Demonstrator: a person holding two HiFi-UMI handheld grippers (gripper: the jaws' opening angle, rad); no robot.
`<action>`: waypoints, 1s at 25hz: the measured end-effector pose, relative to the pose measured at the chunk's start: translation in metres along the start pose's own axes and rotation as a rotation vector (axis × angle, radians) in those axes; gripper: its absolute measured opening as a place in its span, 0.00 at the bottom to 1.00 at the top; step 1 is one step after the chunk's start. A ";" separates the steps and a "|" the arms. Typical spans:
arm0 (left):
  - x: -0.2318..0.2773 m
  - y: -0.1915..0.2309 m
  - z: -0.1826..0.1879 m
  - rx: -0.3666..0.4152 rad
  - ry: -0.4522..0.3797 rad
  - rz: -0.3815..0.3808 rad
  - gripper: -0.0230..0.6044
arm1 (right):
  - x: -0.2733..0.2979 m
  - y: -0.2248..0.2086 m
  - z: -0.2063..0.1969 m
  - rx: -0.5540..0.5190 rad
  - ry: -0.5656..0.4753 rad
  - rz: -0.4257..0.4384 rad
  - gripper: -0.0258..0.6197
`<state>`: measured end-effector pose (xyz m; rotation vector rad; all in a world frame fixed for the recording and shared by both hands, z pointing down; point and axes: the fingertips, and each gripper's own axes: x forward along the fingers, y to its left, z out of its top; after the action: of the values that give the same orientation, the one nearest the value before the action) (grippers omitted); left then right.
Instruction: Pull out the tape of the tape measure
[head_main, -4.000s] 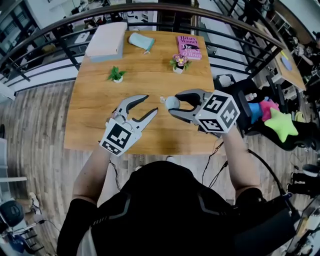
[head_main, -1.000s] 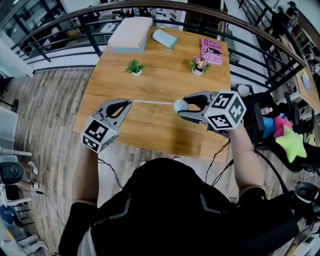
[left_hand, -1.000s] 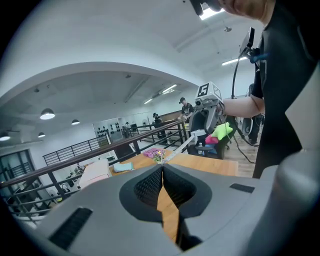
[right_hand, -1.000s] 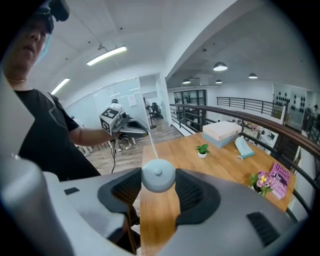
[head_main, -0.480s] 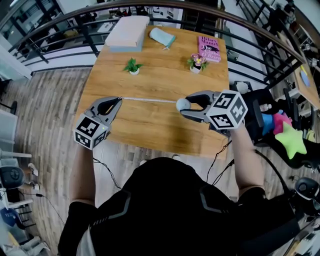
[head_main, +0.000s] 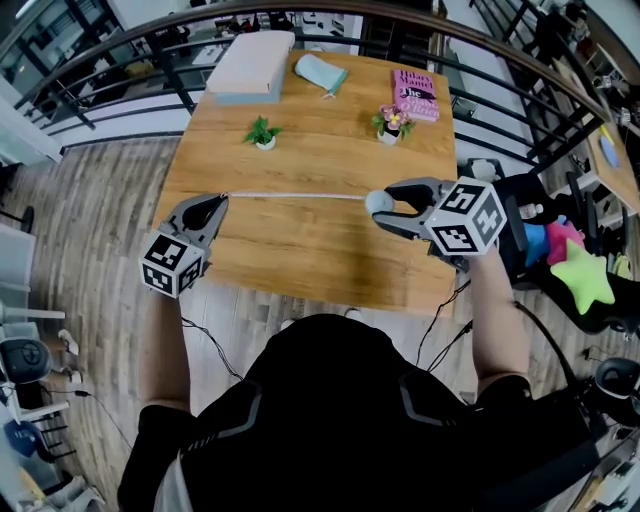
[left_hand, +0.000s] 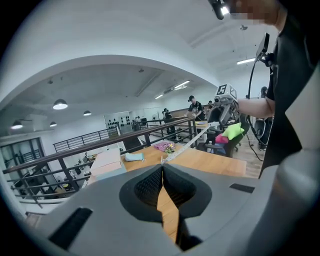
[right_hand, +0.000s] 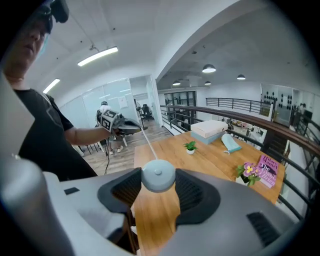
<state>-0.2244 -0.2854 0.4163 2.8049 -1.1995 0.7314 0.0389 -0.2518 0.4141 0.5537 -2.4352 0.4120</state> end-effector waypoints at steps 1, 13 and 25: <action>0.000 0.001 -0.001 -0.004 0.001 0.001 0.09 | -0.001 0.001 0.001 0.009 -0.012 0.009 0.38; -0.013 0.027 -0.012 -0.061 0.006 0.075 0.09 | -0.019 -0.016 -0.009 0.036 -0.028 -0.025 0.38; -0.017 0.038 -0.019 -0.069 0.025 0.111 0.09 | -0.022 -0.029 -0.017 0.046 -0.012 -0.053 0.38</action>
<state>-0.2684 -0.2979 0.4193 2.6845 -1.3580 0.7132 0.0773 -0.2628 0.4184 0.6413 -2.4223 0.4442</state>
